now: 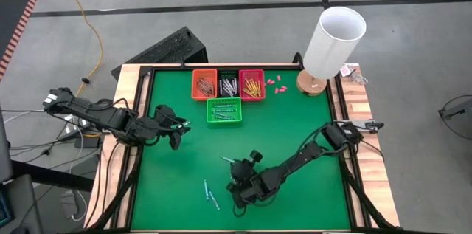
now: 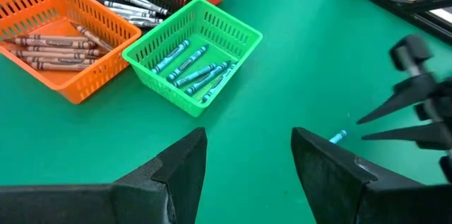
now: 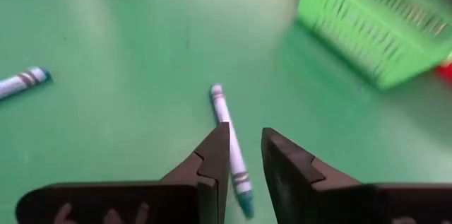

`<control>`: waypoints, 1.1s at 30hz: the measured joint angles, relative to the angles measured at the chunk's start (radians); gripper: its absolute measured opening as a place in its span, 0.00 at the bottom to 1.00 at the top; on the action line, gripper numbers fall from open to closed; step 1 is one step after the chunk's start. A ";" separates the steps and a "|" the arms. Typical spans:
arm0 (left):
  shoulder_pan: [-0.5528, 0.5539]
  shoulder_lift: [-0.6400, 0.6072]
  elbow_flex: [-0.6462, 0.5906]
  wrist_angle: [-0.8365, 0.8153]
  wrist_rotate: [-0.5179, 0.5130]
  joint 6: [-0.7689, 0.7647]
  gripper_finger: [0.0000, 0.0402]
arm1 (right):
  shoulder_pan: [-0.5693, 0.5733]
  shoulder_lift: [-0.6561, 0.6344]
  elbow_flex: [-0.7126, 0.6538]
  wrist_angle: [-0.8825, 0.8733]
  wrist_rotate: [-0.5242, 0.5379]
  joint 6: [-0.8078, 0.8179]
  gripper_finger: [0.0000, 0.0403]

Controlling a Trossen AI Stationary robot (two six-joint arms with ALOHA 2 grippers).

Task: Sort crayons
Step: Put a blue crayon in the green basket

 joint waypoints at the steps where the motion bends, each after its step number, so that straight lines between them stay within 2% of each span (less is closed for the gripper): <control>1: 0.000 0.000 0.000 0.000 0.000 0.000 0.49 | 0.011 -0.001 0.000 0.002 0.034 -0.033 0.25; 3: 0.000 0.000 0.000 0.000 0.000 0.000 0.49 | 0.031 0.000 0.000 -0.002 0.084 -0.097 0.25; 5: 0.000 0.000 0.000 0.000 0.000 0.000 0.49 | 0.038 0.001 0.000 -0.019 0.090 -0.152 0.25; 8: 0.000 0.000 0.000 0.000 0.001 0.000 0.49 | 0.021 0.001 0.000 -0.033 0.019 -0.222 0.26; 10: 0.000 0.000 0.000 0.000 0.003 0.000 0.49 | -0.006 0.001 0.000 -0.023 -0.072 -0.293 0.26; 15: 0.000 0.000 0.000 0.000 0.003 0.027 0.49 | -0.092 -0.003 0.000 0.061 -0.394 -0.477 0.26; 17: 0.000 0.000 0.000 0.000 0.003 0.037 0.49 | -0.117 -0.013 0.001 0.088 -0.458 -0.532 0.26; 27: 0.000 0.000 0.000 -0.013 -0.001 0.039 0.49 | -0.149 -0.102 0.000 0.054 -0.464 -0.649 0.26; 30: 0.000 0.000 0.000 -0.014 -0.021 0.039 0.49 | -0.156 -0.148 0.001 0.009 -0.472 -0.586 0.26; 33: 0.000 0.000 0.000 -0.015 -0.052 0.030 0.49 | -0.191 -0.175 0.001 -0.055 -0.568 -0.498 0.26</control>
